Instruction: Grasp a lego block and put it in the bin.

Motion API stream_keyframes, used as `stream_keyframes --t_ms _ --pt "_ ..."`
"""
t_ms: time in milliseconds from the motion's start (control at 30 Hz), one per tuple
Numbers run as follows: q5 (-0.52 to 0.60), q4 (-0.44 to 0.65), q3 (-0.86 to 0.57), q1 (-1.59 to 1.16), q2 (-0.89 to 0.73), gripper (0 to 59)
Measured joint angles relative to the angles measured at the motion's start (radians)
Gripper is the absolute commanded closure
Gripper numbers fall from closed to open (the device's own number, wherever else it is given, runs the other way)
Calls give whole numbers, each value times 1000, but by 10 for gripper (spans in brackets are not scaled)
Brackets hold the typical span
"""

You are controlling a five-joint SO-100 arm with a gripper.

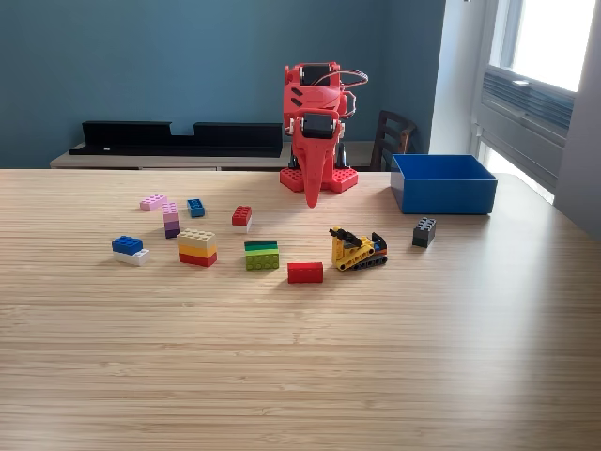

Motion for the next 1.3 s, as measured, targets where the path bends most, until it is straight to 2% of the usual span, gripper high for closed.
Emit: stream_keyframes --t_ms 67,167,333,400,533,633,800,900,1033,1167,1300 --pt "-11 0 0 -14 0 580" --pt "-14 0 0 -23 0 541" --pt "44 0 -67 -23 0 396" --pt "77 0 -98 -23 0 360" --pt "110 0 -179 -43 3 352" --pt "100 0 -256 -41 -57 371" --pt "77 48 -416 -41 -287 369" --pt "64 98 -535 -41 -476 309" --pt "60 190 -710 -54 -715 278" --pt "60 276 -859 -75 -891 278" --pt "67 304 -1009 -103 -1089 277"
